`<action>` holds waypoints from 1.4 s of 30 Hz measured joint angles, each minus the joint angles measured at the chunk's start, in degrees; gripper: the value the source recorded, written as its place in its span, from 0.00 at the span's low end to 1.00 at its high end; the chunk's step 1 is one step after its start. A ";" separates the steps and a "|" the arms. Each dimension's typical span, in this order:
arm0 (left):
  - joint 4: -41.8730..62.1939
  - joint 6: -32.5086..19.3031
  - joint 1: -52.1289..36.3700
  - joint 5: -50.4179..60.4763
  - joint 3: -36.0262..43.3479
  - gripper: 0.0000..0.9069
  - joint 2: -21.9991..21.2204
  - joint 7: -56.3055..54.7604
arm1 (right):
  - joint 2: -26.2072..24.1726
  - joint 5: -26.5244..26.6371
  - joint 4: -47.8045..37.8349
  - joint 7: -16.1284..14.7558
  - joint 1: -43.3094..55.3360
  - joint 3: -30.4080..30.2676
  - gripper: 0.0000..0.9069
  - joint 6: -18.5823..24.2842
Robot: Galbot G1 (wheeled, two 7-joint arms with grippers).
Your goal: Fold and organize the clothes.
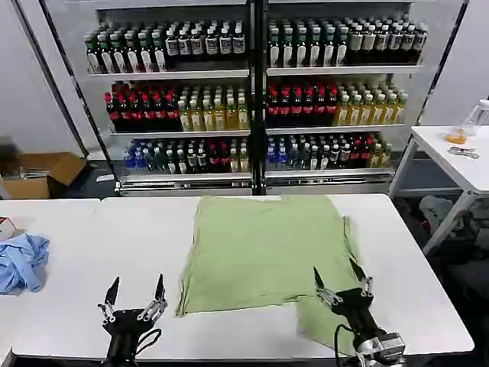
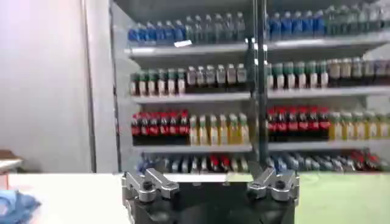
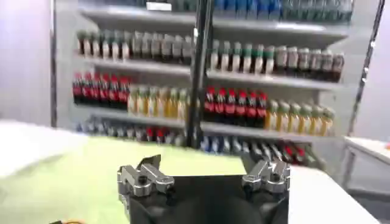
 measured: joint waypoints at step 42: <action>10.49 19.35 -8.80 -3.85 4.41 0.02 5.75 5.25 | 3.82 1.94 -0.53 3.25 -9.22 -3.42 0.00 -8.86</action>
